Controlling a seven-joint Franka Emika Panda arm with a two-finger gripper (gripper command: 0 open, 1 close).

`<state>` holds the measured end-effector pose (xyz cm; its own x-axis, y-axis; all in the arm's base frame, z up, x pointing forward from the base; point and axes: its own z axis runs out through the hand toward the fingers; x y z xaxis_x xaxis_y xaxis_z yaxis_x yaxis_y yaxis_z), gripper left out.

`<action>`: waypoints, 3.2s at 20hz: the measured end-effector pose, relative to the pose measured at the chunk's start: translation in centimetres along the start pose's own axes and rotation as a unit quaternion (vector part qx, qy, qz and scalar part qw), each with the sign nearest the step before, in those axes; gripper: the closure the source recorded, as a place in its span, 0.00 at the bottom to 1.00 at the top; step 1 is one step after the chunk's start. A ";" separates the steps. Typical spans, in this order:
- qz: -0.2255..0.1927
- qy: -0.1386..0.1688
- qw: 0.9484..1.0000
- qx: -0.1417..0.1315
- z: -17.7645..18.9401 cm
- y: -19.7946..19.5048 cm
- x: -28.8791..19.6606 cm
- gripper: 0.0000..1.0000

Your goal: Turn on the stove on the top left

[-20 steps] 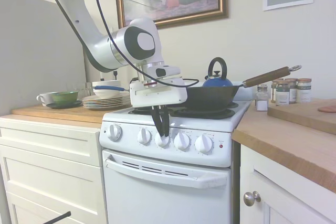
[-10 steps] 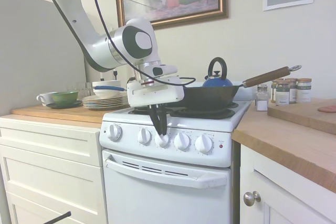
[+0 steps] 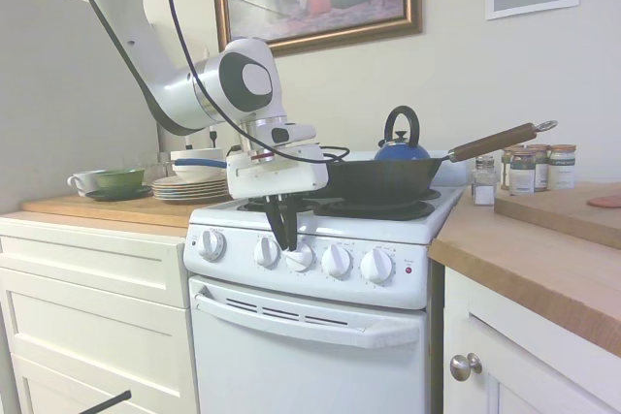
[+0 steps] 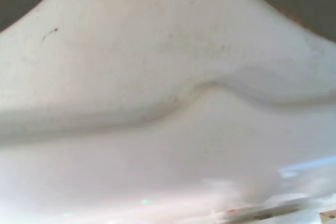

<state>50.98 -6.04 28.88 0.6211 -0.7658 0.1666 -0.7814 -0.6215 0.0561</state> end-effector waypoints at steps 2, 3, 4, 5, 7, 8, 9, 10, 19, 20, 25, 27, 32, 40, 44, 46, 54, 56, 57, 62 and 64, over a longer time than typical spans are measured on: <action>0.002 -0.001 1.000 0.001 0.0 0.0 0.0 1.00; 0.003 -0.001 1.000 0.002 0.0 0.0 0.0 1.00; 0.005 -0.002 1.000 0.003 0.0 0.0 0.0 1.00; 0.008 -0.004 1.000 0.004 0.0 0.0 0.0 1.00; 0.015 -0.009 1.000 0.008 0.0 -0.1 0.0 1.00; 0.017 -0.012 1.000 0.009 0.0 -0.1 -0.1 1.00; 0.019 -0.014 1.000 0.011 0.0 -0.1 -0.1 1.00; 0.020 -0.014 1.000 0.011 0.1 -0.1 -0.1 1.00; 0.033 -0.027 0.999 0.006 1.6 0.9 0.3 1.00; 0.033 -0.027 0.999 0.005 1.7 0.9 0.3 1.00; 0.028 -0.018 0.999 -0.008 2.2 1.2 0.3 1.00; 0.027 -0.011 0.999 -0.012 2.2 1.1 0.2 1.00; 0.025 -0.003 1.000 -0.018 2.2 0.9 -0.1 1.00; 0.024 0.000 0.999 -0.023 3.1 0.7 -0.7 1.00; 0.025 0.000 0.999 -0.021 3.4 0.6 -0.8 1.00; 0.023 -0.010 1.000 -0.009 3.2 0.7 -0.7 1.00; -0.006 -0.044 0.998 0.038 1.3 1.8 -0.3 1.00; -0.003 -0.040 0.998 0.046 0.1 2.4 -0.6 1.00; -0.001 -0.038 0.998 0.050 -0.5 2.8 -0.8 1.00; 0.009 -0.035 0.997 0.063 -3.5 4.6 -1.4 1.00; 0.011 -0.036 0.997 0.064 -3.9 5.0 -1.7 0.00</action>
<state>45.81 -7.23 32.71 0.6105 -0.7863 0.0951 -0.7834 -0.6171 -0.0737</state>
